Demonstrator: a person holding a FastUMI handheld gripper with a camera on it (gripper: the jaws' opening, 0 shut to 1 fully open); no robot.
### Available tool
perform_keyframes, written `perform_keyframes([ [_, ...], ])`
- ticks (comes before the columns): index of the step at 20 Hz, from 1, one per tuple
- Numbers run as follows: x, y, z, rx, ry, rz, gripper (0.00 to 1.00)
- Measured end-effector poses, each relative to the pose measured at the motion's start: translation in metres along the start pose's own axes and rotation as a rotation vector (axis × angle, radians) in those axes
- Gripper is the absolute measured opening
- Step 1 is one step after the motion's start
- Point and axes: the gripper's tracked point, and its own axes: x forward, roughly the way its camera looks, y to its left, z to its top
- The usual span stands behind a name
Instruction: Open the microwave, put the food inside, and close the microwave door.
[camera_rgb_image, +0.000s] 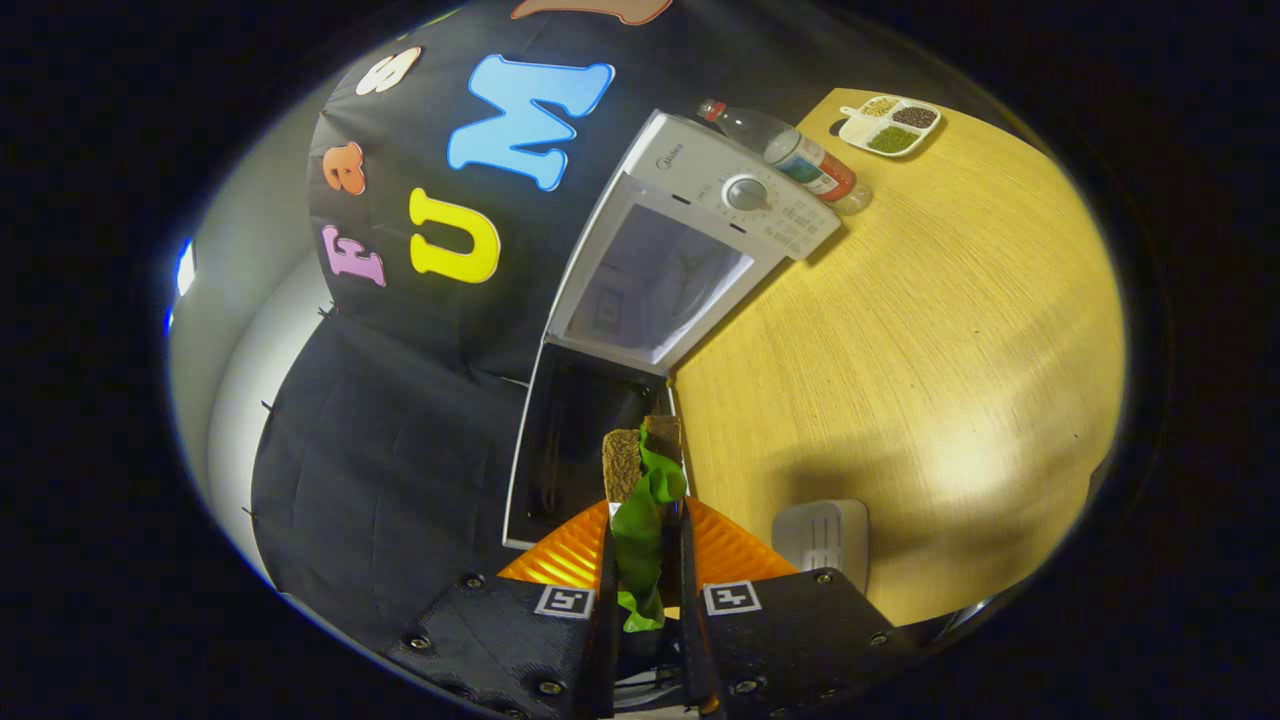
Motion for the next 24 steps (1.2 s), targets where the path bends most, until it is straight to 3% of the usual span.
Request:
perform_keyframes([
  [11, 0.103, 0.033, 0.063, -0.025, -0.23, 0.101, 0.25],
  [17, 0.159, 0.025, 0.087, -0.025, -0.283, 0.109, 0.25],
  [24, 0.204, 0.007, 0.135, 0.009, -0.479, 0.082, 0.26],
])
